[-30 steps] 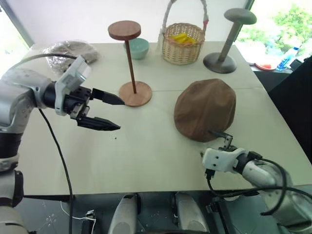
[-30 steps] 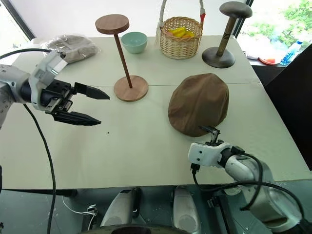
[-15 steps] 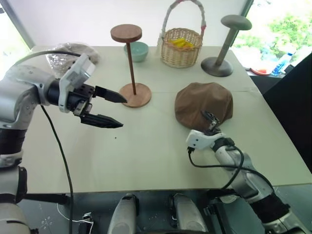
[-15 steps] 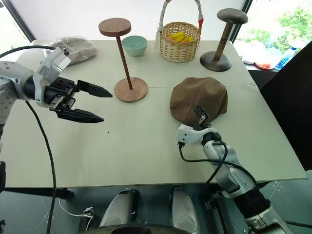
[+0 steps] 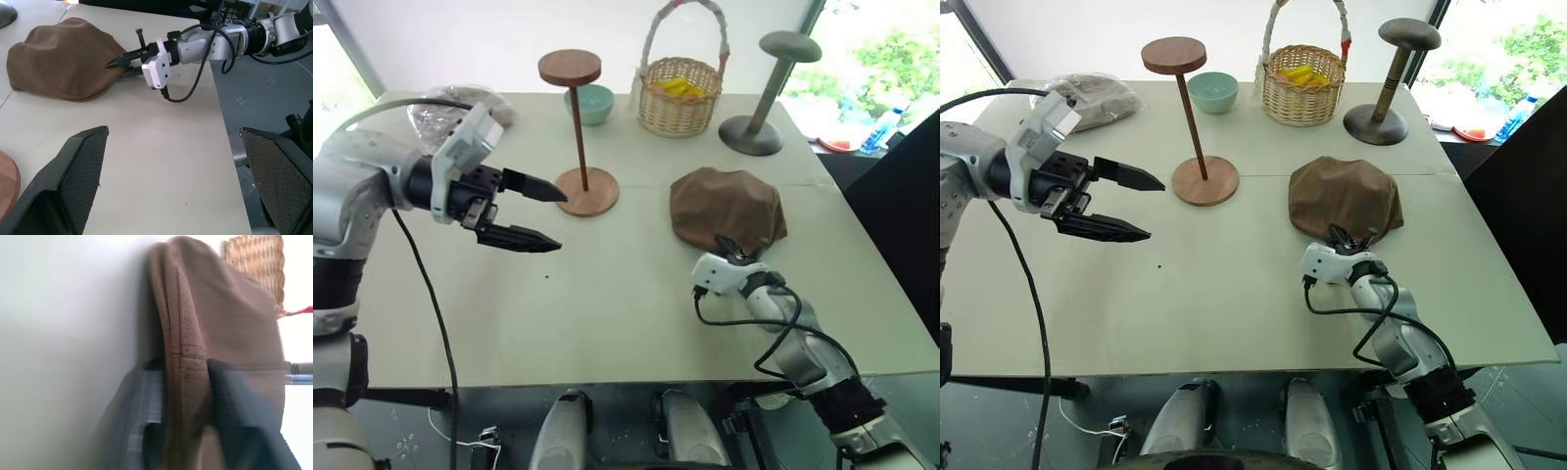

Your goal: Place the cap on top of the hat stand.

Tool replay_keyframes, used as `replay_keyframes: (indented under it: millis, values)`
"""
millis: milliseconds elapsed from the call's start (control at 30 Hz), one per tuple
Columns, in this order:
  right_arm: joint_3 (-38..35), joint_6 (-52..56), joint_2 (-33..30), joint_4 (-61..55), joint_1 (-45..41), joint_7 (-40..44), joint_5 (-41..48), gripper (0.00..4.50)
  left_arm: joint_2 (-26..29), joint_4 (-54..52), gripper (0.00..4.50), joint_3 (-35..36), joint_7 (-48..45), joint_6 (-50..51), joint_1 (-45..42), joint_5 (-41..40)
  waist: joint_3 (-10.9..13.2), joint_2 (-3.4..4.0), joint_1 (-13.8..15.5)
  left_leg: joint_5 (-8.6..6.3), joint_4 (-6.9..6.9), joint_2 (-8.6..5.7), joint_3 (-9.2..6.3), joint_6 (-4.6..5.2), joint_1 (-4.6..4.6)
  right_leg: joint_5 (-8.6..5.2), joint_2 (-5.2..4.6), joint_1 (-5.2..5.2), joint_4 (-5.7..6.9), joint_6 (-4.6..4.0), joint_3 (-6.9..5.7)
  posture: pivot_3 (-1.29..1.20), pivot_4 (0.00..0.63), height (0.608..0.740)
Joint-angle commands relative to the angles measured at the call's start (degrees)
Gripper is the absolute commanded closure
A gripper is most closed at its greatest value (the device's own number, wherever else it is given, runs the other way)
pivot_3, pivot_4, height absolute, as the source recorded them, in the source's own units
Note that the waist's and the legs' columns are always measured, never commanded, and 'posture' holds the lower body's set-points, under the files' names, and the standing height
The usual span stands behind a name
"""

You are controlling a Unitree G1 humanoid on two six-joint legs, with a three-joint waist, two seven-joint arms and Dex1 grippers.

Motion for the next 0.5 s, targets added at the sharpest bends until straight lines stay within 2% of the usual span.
replay_keyframes:
  millis: [33, 300, 367, 500]
  values:
    - [-2.0, 2.1, 0.0, -0.5, 1.0, 3.2, 2.1, 4.48, 0.2, -0.6, 0.00, 3.1, 1.0, 0.0, -0.8, -0.8, 0.0, 0.01, 0.0, 0.00, -0.03, 0.00, -0.01, 0.00, 0.00, 0.00, 0.00, -0.01, 0.00, 0.00, -0.01, 0.00, 0.150, 0.740]
    - [-7.7, 2.1, -4.2, -7.7, -4.7, 8.1, 3.1, 4.48, -0.4, -3.0, 0.00, 9.8, 7.9, 3.3, 2.1, -4.0, 0.3, 0.38, -0.1, 0.00, -0.15, 0.00, 0.00, 0.00, -0.04, -0.01, 0.01, -0.12, 0.01, 0.02, -0.01, 0.00, 0.150, 0.740]
    - [-9.4, 1.1, -6.5, -8.2, -11.3, 10.6, 4.7, 4.48, -0.1, -4.3, 0.00, 13.7, 11.2, 4.5, 3.8, -5.3, 0.5, 0.63, -0.2, 0.00, -0.15, 0.00, 0.01, 0.00, -0.05, -0.01, 0.01, -0.14, 0.01, 0.02, -0.01, 0.00, 0.150, 0.740]
    - [-9.2, -3.3, -8.2, -1.6, -28.8, 12.5, 7.5, 4.48, 0.2, -5.6, 0.00, 22.4, 18.8, 6.8, 6.4, -7.9, 0.8, 0.80, -1.1, 0.01, -0.20, 0.03, 0.10, 0.02, -0.20, 0.02, 0.05, -0.50, 0.21, 0.02, 0.04, 0.00, 0.150, 0.740]
